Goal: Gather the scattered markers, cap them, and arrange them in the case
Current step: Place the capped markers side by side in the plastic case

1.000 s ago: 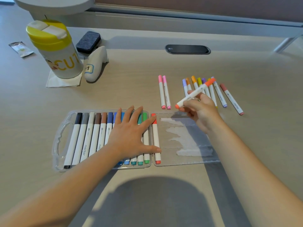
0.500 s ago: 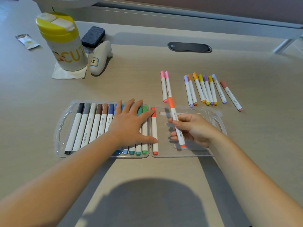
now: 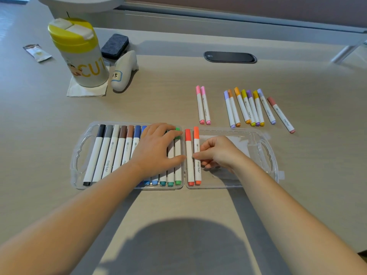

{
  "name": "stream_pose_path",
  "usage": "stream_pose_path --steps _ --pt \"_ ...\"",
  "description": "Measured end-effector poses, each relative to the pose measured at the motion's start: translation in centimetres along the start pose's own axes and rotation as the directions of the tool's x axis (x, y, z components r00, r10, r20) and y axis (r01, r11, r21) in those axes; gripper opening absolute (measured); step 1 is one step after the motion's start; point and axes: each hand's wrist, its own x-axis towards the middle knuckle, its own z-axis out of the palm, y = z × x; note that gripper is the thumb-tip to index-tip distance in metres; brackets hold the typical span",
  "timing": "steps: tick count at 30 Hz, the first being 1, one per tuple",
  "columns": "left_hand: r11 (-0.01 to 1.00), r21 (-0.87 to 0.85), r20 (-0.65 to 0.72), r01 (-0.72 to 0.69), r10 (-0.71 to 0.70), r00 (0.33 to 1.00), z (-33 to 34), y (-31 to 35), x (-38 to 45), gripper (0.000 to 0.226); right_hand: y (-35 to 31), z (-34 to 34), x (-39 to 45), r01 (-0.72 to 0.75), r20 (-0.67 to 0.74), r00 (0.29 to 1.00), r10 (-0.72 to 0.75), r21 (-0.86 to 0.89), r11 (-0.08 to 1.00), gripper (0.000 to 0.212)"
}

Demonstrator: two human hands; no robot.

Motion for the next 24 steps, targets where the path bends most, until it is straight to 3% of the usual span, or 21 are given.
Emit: stream_pose_path --steps 6,9,14,19,21,24 --pt "0.998 0.041 0.025 0.045 -0.046 0.999 -0.2 0.6 0.1 0.090 0.3 -0.2 0.0 0.036 -0.033 0.999 -0.037 -0.035 0.999 0.016" --pt "0.985 0.161 0.088 0.069 -0.083 0.993 -0.1 1.3 0.6 0.081 0.6 -1.1 0.1 0.088 -0.151 0.985 -0.089 -0.016 0.996 0.012" --pt "0.961 0.277 0.243 0.016 -0.087 0.966 0.4 1.6 1.2 0.091 1.0 -3.7 1.1 0.170 -0.427 0.892 -0.152 0.004 0.985 0.012" --pt "0.946 0.324 0.250 -0.004 -0.081 0.965 1.0 1.3 1.4 0.092 0.9 -5.3 2.4 0.204 -0.613 0.764 -0.200 -0.064 0.977 0.021" --pt "0.944 0.329 0.239 -0.008 -0.075 0.968 1.1 1.2 1.5 0.094 0.7 -6.1 3.1 0.187 -0.663 0.722 -0.200 -0.092 0.978 0.024" --pt "0.943 0.332 0.219 -0.006 -0.071 0.973 1.3 1.0 1.4 0.101 0.0 -6.8 4.3 0.137 -0.661 0.723 -0.200 -0.147 0.980 0.028"
